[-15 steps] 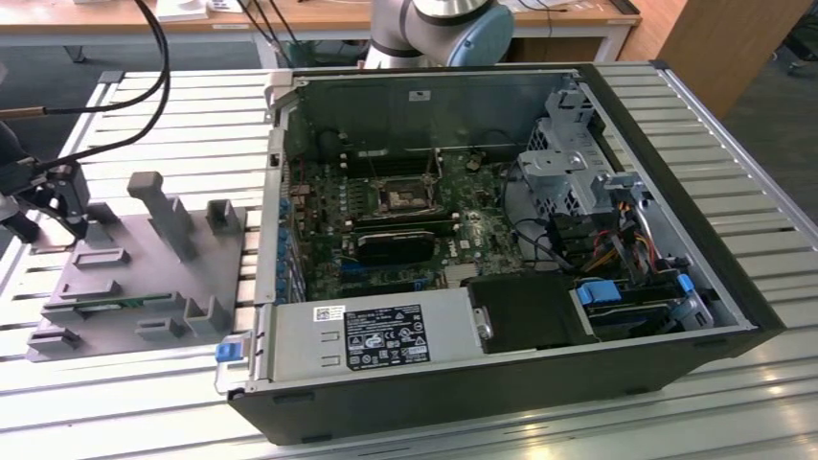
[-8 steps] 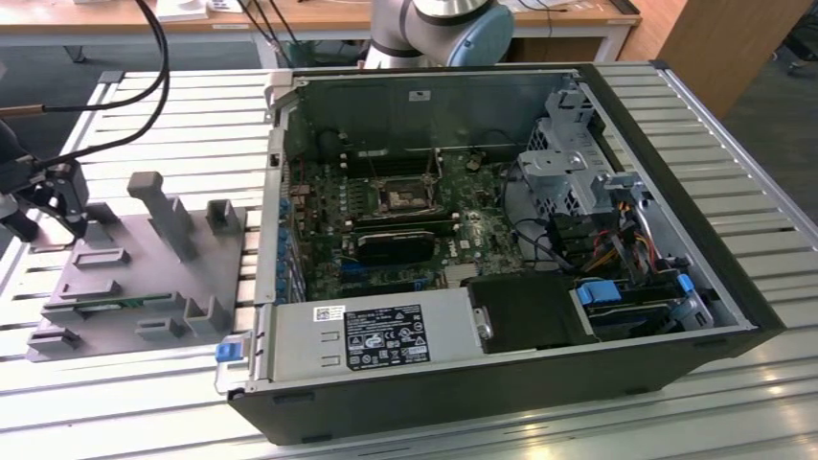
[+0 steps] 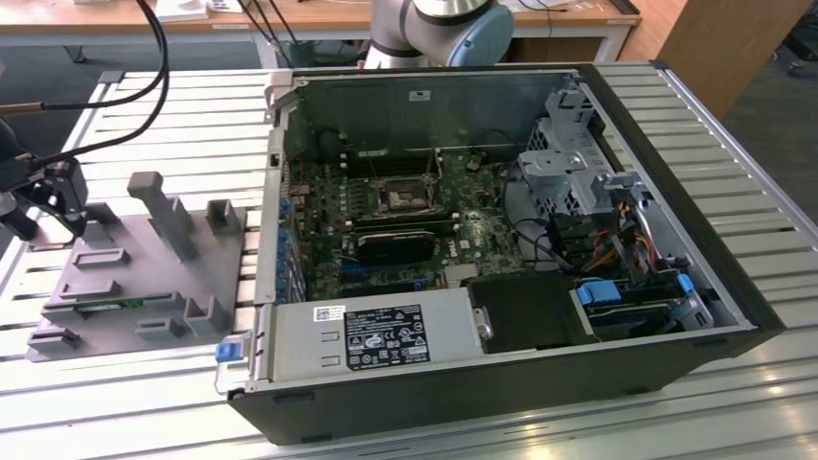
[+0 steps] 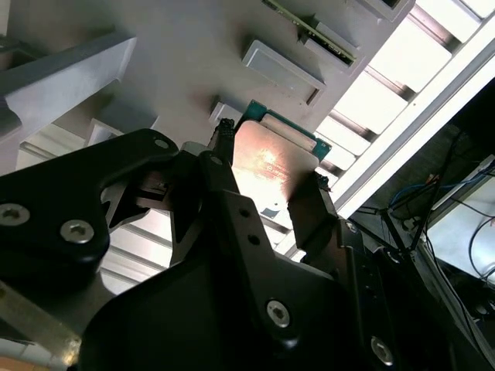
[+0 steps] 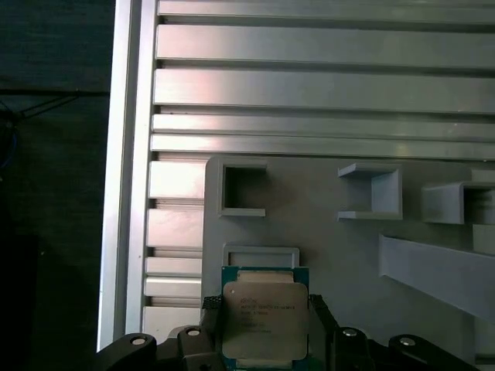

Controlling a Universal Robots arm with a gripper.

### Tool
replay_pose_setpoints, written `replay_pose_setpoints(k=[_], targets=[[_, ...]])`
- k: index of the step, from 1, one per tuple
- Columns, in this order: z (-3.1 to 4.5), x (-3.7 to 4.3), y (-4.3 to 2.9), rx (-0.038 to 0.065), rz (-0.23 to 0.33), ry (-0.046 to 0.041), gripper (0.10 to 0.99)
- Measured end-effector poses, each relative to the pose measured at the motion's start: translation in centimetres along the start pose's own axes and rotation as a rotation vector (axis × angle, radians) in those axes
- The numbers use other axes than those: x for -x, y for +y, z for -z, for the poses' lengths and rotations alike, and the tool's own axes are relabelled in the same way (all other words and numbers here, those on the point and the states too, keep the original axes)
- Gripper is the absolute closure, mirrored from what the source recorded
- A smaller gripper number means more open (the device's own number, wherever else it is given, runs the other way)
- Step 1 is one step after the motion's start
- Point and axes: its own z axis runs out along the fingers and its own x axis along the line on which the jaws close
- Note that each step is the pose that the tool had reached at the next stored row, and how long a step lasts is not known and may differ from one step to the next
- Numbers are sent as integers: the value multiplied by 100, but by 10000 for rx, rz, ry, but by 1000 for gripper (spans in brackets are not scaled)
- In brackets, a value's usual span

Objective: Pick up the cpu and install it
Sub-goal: 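Pick up the cpu and move it towards the insertion slot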

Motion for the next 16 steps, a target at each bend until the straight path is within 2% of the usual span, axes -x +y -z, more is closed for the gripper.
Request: replay_pose_setpoints(k=[16], targets=[[65, 0, 9, 0, 0, 0, 553]])
